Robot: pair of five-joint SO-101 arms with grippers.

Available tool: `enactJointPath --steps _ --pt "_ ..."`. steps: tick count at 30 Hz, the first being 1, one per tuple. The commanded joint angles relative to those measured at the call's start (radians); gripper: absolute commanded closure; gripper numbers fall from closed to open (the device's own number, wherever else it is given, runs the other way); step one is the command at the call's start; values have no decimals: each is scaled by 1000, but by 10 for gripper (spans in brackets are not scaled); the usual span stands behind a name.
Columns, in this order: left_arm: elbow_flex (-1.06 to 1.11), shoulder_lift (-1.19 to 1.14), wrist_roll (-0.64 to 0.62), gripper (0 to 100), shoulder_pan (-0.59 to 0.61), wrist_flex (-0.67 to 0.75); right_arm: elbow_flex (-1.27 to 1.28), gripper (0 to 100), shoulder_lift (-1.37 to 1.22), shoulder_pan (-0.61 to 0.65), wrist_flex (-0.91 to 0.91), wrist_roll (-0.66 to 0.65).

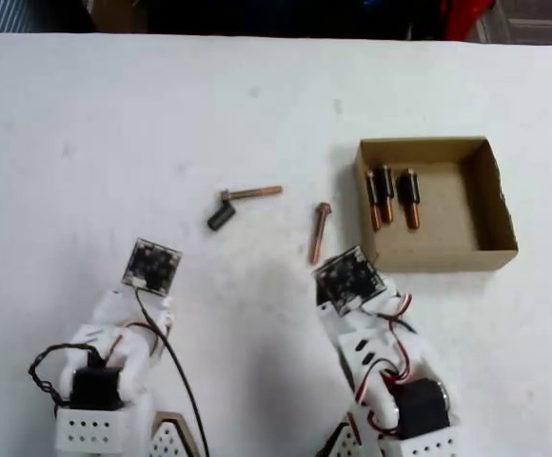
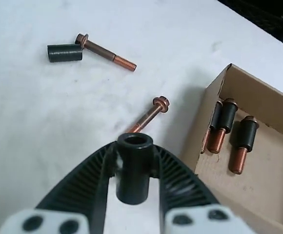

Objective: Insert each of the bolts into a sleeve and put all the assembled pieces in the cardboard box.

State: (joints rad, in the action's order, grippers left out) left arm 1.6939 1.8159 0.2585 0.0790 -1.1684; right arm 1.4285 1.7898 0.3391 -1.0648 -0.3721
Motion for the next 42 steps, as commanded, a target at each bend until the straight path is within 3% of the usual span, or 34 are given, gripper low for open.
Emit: enactJointPath --steps 1,12,23,31,37,42 --pt "-25 8 15 978 7 -8 17 981 8 -22 93 49" --pt "-284 -45 40 979 5 -77 31 981 8 -185 239 153" --pt "-701 -705 34 978 -10 -18 207 981 8 -269 572 155" --pt "-904 -1047 31 976 -223 -2 262 981 8 -340 688 155" --pt "-1057 -1254 -63 970 -349 23 262 981 8 -401 690 155" --pt "-1208 -1449 -68 868 -437 15 262 981 8 -444 691 157"
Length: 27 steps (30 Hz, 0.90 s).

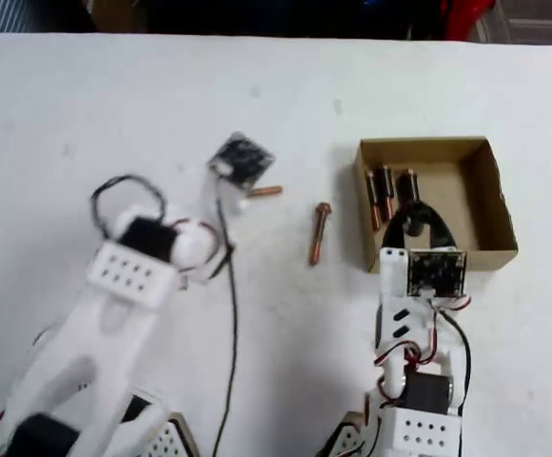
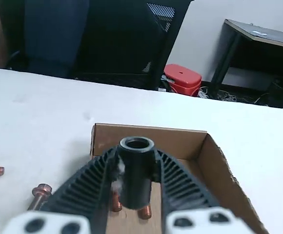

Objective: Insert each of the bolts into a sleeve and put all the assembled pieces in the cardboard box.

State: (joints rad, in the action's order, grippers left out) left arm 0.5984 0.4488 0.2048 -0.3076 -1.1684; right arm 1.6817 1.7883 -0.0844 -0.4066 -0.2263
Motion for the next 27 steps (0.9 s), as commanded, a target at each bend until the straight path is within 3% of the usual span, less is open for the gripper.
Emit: enactJointPath --steps 1,8,16,27 --pt "-138 -120 -15 852 -62 18 9 981 10 -27 33 11" --pt "-371 -390 -153 835 -127 14 9 981 10 -96 44 17" --pt "-677 -696 -333 835 -140 9 9 981 10 -142 42 144" --pt "-1238 -1119 -407 835 -151 -238 9 981 8 -134 38 143"
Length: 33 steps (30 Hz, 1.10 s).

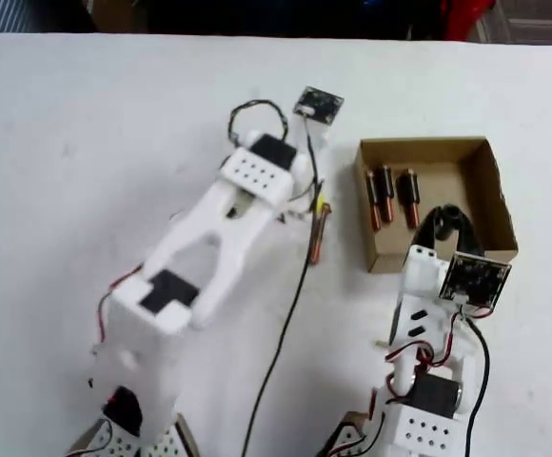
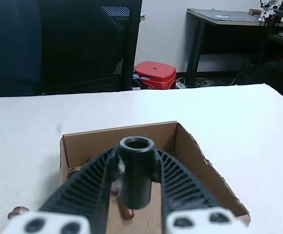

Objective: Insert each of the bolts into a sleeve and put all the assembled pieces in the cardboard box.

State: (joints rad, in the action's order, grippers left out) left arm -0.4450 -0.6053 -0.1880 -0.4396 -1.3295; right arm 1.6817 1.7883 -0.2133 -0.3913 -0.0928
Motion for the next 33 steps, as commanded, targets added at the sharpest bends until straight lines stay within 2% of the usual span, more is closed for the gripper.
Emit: enactJointPath --steps 1,9,16,22,31,33 --pt "-256 -105 -14 835 -24 -107 9 981 8 -5 22 9" --pt "-726 -404 -15 835 -87 -275 9 981 7 -5 22 9" --pt "-961 -602 -15 835 -79 -334 9 981 4 -5 22 9" --pt "-1054 -697 -15 837 -65 -334 9 981 4 -5 22 9" --pt "-1056 -743 -14 840 -31 -305 9 981 2 -5 22 9" --pt "-1056 -745 -11 866 -35 -305 9 981 2 -5 22 9"
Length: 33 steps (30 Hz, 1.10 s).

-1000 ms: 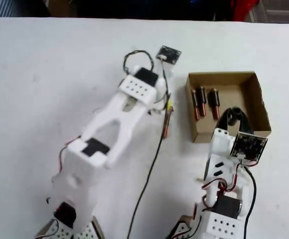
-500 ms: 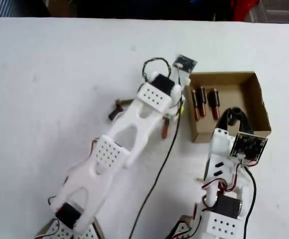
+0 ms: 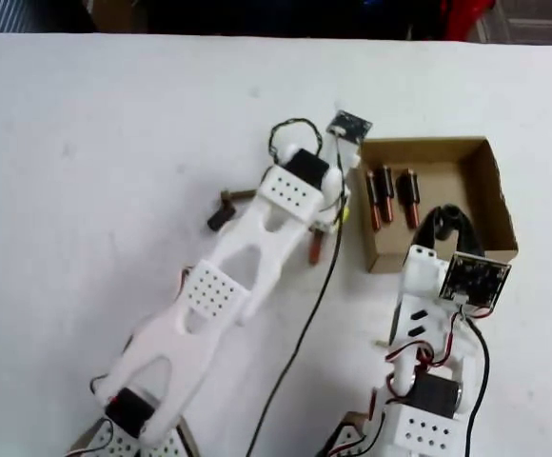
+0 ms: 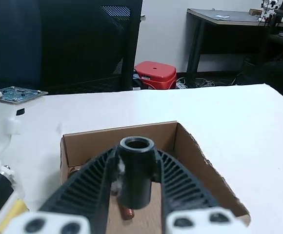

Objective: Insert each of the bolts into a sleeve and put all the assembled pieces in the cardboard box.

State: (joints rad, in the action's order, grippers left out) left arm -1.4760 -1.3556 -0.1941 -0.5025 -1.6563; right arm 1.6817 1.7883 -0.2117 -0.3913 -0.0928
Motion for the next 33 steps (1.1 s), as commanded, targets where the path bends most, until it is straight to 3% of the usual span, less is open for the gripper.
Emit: enactJointPath --steps 1,4,9,15,25,30,33 --pt "-25 4 -5 893 28 21 9 981 2 -7 22 9" --pt "-25 4 -5 987 31 43 9 981 2 -7 22 9" --pt "-25 7 -5 978 31 14 9 981 2 -7 21 9" --pt "-135 44 -3 977 33 -130 9 981 2 -5 21 12" --pt "-180 202 -2 977 91 -133 9 981 8 88 -13 9" --pt "-180 274 137 977 91 -135 9 981 8 148 -16 8" --pt "-180 312 143 977 102 -135 9 981 8 163 -19 8"
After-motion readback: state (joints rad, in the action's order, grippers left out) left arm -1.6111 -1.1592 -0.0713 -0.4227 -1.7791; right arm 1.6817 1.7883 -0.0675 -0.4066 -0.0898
